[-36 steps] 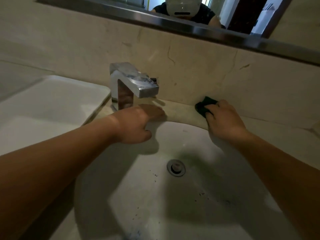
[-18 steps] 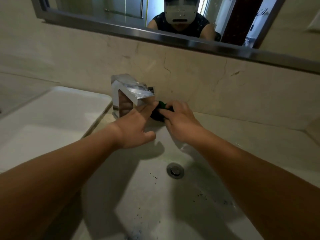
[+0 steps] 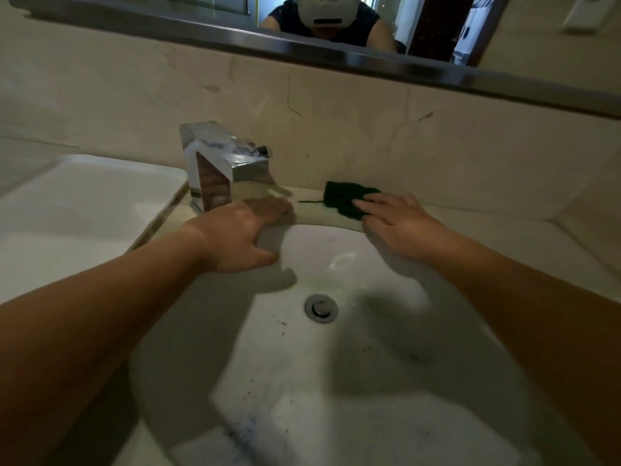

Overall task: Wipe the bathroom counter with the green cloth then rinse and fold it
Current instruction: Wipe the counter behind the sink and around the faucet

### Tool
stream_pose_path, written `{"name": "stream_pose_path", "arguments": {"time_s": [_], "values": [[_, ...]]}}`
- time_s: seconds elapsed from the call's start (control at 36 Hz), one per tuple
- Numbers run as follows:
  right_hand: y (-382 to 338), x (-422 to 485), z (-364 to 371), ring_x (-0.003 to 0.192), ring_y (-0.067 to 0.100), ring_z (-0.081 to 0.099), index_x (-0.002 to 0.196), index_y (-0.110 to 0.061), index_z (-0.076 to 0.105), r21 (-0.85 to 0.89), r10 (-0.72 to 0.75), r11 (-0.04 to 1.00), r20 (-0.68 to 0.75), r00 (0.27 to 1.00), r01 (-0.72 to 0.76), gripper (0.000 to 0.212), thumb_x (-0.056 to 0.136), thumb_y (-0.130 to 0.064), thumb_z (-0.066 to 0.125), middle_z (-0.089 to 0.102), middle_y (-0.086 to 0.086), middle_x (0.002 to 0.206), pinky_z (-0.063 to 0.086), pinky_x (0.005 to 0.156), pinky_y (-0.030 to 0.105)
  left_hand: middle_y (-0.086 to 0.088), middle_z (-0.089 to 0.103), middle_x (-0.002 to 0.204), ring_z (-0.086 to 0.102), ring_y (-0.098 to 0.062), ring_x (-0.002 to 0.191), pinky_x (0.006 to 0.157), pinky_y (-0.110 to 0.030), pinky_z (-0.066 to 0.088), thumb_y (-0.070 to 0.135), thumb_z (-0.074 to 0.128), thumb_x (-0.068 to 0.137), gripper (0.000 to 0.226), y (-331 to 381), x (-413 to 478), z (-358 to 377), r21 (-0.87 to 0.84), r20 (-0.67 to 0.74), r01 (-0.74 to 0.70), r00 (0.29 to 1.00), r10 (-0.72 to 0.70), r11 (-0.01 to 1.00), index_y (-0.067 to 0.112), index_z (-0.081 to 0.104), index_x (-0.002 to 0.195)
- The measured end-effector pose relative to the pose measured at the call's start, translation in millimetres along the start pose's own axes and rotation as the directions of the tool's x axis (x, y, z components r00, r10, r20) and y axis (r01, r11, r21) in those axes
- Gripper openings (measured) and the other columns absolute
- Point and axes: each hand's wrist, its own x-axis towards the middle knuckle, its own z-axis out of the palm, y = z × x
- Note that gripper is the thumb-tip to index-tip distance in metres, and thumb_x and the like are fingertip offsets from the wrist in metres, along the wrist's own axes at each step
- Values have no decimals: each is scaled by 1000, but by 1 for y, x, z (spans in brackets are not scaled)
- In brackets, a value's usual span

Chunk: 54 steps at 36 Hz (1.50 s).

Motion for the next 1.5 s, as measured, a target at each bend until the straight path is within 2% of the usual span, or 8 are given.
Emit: {"name": "stream_pose_path", "arguments": {"time_s": [0.19,0.39,0.81,0.92,1.03,1.19,1.33,1.5], "values": [[81,-42,-15,126,37,41,150,-29,54,-127,229,962,-103,968,-241,49,107,-47,42,52,12,144,38,107,42,3,29,173,32,-24,156,124,-31,25,60,53,77,96,2,0,0,55,17,-11,1000,10,998,32,28,166],[77,-27,0,157,20,18,165,-27,25,86,159,984,11,987,-159,53,113,-36,34,20,-2,173,6,116,19,3,31,172,32,-21,157,123,-27,22,64,51,75,97,3,2,-1,37,-6,-18,1000,19,999,30,34,165],[-72,13,-15,105,30,62,131,-15,68,129,-133,980,-163,978,155,32,108,-14,46,66,12,122,52,90,43,-10,53,159,55,-30,136,115,-36,42,67,47,77,86,15,1,-8,36,77,138,987,-140,990,29,49,155],[-29,14,-31,106,37,63,124,-4,67,63,12,998,-265,964,5,29,106,-11,45,66,20,119,51,90,47,8,26,174,30,-20,157,124,-33,24,67,51,75,97,8,3,-3,26,45,74,996,-75,997,40,29,165],[5,12,4,113,37,60,138,-5,58,-10,186,982,-73,980,-187,34,105,-12,51,62,17,129,51,95,42,11,24,174,26,-15,159,125,-31,22,68,52,72,100,5,5,-1,-1,15,42,999,-42,999,39,30,164],[-45,35,31,122,37,56,148,-14,54,43,-5,999,-212,977,15,42,109,-20,40,58,11,146,46,102,45,5,27,174,30,-18,156,119,-29,26,61,65,89,93,1,9,0,20,7,5,1000,-5,1000,35,22,167],[-91,59,50,128,37,54,145,-14,59,128,-146,975,-258,955,184,40,108,-18,47,59,12,148,39,108,40,-8,50,152,44,-13,97,83,-23,31,46,75,91,94,1,8,-1,-86,-26,47,998,-50,995,29,20,165],[-48,36,-11,106,27,57,130,-9,64,159,-164,968,-178,970,193,29,110,-16,45,64,13,120,38,83,32,-12,46,158,54,-28,118,99,-32,40,51,75,89,100,1,10,-1,-39,-6,9,1000,-10,999,36,13,166]]}}
